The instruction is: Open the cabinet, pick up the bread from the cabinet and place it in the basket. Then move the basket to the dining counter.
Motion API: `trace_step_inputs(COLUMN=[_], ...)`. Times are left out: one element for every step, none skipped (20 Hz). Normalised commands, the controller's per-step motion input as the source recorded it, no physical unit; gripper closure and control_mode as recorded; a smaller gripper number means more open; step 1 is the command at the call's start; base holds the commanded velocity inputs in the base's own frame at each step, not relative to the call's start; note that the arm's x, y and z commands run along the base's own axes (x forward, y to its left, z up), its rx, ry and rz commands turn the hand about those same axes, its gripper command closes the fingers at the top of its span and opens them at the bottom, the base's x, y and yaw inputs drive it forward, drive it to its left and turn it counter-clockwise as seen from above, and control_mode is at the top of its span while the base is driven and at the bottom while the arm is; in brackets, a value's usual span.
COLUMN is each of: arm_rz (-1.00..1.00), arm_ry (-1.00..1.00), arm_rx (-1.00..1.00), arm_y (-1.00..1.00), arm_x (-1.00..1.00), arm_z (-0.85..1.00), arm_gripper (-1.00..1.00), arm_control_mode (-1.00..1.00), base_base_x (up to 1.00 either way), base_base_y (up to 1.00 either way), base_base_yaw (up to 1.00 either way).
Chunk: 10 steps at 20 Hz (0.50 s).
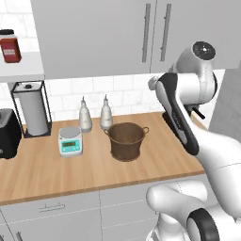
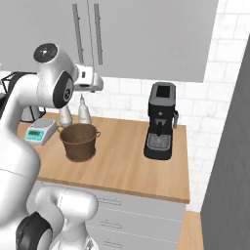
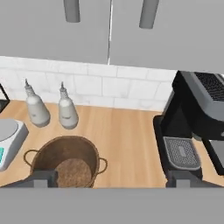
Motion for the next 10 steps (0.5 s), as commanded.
trace_step_inputs(arm_rz=[-0.09,-0.11,-0.09,-0.08,-0.07,-0.05,-0.03,-0.02,0.0,0.0], arm_ry=[-0.41,-0.4,-0.35,-0.34,-0.32,-0.26,-0.24,-0.21,-0.13,-0.06], arm_rx=[0.0,0.0,0.0,0.03,0.06,0.11,0.15,0.18,0.23,0.26], arm_y=[-0.02,0.0,0.0,-0.04,-0.04,-0.1,-0.15,-0.16,-0.26,-0.26], arm_x=[0.02,0.06,0.07,0.04,0.0,0.11,0.11,0.11,0.21,0.41], arm_z=[1.0,1.0,1.0,1.0,0.91,0.79,0.69,0.56,0.44,0.28], arm_gripper=[-1.0,-1.0,-1.0,-1.0,-1.0,-1.0,-1.0,-1.0,-1.0,-1.0], arm_control_mode=[-1.0,-1.0,-1.0,-1.0,-1.0,-1.0,-1.0,-1.0,-1.0,-1.0], base_base_x=[0.0,0.0,0.0,0.0,0.0,0.0,0.0,0.0,0.0,0.0], base_base_y=[0.0,0.0,0.0,0.0,0.0,0.0,0.0,0.0,0.0,0.0], base_base_yaw=[0.0,0.0,0.0,0.0,0.0,0.0,0.0,0.0,0.0,0.0])
